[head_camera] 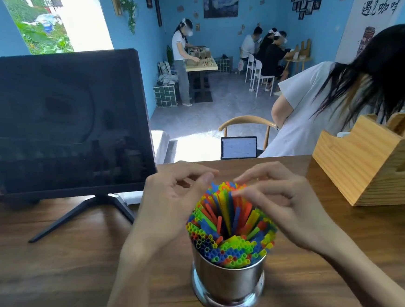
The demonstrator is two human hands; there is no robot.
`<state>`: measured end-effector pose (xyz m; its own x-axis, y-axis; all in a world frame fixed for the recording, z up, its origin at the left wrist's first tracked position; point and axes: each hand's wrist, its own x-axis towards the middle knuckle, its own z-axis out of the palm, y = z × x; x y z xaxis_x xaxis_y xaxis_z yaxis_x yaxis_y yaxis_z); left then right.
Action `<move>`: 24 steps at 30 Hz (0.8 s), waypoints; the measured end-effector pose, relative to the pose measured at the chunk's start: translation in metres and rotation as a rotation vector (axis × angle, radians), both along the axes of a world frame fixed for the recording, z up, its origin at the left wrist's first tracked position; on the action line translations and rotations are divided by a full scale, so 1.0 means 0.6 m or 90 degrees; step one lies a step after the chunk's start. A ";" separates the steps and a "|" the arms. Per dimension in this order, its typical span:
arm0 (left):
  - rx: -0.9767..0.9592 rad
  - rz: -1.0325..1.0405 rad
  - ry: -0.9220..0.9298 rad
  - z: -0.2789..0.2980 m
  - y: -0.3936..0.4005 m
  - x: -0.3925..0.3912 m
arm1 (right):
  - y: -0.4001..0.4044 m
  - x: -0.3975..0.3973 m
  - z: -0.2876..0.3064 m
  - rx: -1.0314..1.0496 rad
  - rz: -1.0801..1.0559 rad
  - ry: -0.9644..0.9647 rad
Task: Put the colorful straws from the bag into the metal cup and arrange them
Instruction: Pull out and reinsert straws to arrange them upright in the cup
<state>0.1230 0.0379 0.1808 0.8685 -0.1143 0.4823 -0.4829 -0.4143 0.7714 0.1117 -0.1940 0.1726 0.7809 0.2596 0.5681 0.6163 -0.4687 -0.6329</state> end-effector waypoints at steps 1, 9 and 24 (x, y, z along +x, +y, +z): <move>-0.015 0.010 0.040 -0.006 -0.008 0.008 | -0.001 0.008 0.005 0.034 -0.005 0.015; -0.042 -0.069 0.202 -0.036 -0.012 0.036 | 0.008 0.087 0.004 0.029 0.018 0.334; -0.074 -0.082 0.222 -0.037 -0.016 0.039 | 0.004 0.110 0.041 0.021 0.078 0.266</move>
